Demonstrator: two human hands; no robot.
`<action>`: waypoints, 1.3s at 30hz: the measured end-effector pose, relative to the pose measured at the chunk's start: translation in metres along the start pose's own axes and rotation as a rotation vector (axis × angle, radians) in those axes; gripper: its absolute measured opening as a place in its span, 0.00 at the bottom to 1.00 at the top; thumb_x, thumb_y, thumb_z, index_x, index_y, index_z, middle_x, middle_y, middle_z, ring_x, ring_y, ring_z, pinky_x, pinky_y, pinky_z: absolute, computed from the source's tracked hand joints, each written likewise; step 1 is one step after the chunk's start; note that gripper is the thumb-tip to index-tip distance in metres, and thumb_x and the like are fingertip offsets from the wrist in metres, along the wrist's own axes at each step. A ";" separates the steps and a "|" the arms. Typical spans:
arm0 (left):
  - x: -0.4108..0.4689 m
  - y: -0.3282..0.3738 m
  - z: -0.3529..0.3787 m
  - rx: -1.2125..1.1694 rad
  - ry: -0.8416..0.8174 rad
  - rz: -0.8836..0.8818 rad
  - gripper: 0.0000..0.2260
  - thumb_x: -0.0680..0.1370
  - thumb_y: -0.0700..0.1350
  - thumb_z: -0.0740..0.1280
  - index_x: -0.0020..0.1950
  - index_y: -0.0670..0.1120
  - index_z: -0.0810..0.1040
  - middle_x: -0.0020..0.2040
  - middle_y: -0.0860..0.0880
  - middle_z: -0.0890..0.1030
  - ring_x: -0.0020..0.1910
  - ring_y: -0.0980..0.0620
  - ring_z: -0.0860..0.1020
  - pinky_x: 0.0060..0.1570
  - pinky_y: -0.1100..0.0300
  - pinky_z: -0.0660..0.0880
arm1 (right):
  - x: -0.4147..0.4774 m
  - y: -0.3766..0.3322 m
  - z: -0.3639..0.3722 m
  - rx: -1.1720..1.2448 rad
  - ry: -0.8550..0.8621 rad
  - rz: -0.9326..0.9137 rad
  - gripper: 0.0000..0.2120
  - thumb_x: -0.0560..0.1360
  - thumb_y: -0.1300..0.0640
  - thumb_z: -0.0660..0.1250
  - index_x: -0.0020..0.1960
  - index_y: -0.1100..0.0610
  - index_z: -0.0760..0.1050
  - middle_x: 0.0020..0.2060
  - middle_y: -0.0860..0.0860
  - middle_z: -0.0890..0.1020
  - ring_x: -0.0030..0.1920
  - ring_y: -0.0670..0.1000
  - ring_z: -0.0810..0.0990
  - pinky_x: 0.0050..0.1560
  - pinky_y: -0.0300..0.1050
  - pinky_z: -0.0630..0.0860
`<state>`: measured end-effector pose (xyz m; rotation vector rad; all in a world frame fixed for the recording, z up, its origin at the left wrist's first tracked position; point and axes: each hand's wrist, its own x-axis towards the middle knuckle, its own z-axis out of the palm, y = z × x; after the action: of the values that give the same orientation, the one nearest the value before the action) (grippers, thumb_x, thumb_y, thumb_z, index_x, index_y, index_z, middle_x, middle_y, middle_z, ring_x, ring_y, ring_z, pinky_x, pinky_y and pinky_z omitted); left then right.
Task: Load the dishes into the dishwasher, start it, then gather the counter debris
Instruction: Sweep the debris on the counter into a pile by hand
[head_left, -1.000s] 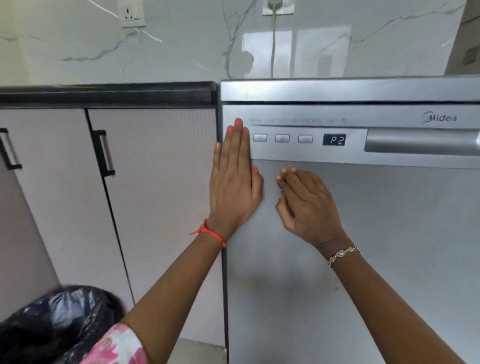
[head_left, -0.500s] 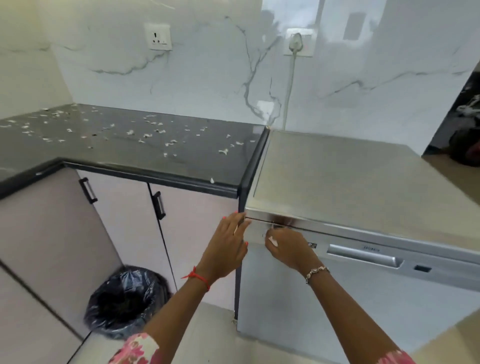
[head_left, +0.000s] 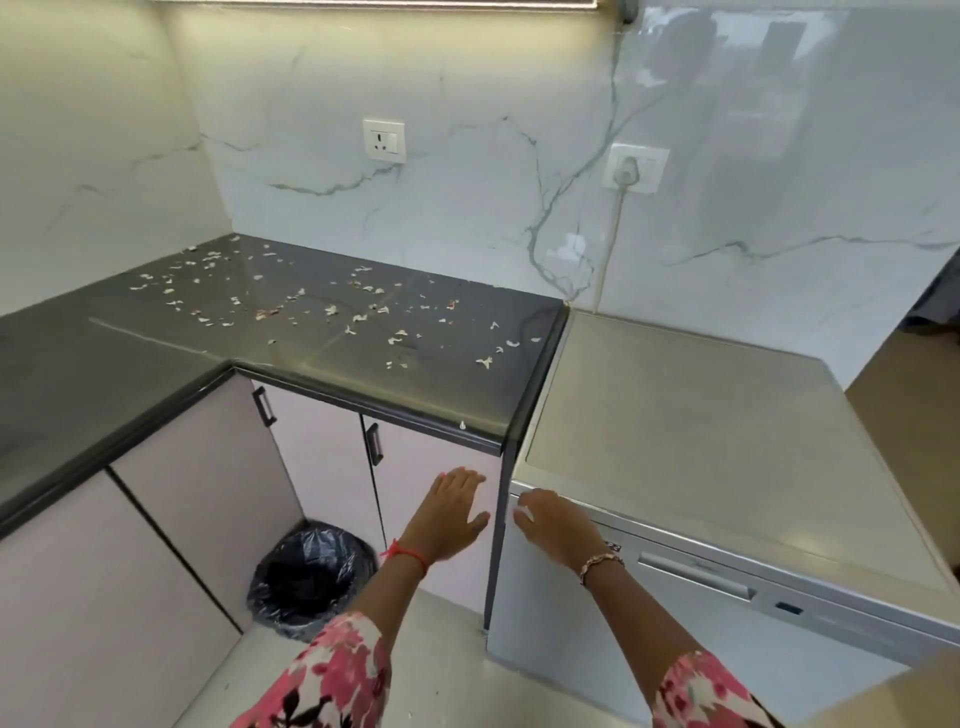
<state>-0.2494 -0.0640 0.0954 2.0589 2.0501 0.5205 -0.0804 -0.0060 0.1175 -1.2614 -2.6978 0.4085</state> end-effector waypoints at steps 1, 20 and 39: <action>0.003 -0.002 -0.004 0.003 0.016 -0.015 0.23 0.79 0.50 0.60 0.72 0.44 0.62 0.73 0.46 0.63 0.74 0.48 0.57 0.73 0.55 0.49 | 0.004 -0.003 -0.002 0.004 0.010 -0.017 0.16 0.80 0.51 0.55 0.56 0.60 0.76 0.52 0.55 0.80 0.51 0.54 0.79 0.51 0.44 0.73; 0.130 -0.189 -0.035 -0.121 0.154 -0.156 0.19 0.77 0.44 0.64 0.66 0.38 0.69 0.66 0.41 0.70 0.69 0.43 0.65 0.71 0.48 0.60 | 0.194 -0.037 0.077 -0.119 0.010 0.046 0.55 0.60 0.30 0.15 0.76 0.59 0.44 0.76 0.52 0.47 0.76 0.50 0.42 0.73 0.48 0.36; 0.263 -0.302 -0.041 -0.081 0.196 -0.161 0.15 0.78 0.41 0.63 0.63 0.37 0.71 0.64 0.39 0.71 0.65 0.41 0.68 0.69 0.49 0.62 | 0.325 -0.013 0.079 -0.066 0.110 0.273 0.40 0.74 0.32 0.37 0.76 0.58 0.44 0.76 0.51 0.44 0.76 0.48 0.41 0.74 0.47 0.37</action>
<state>-0.5491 0.2011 0.0497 1.8427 2.2375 0.7893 -0.3161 0.2212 0.0489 -1.6268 -2.4743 0.2712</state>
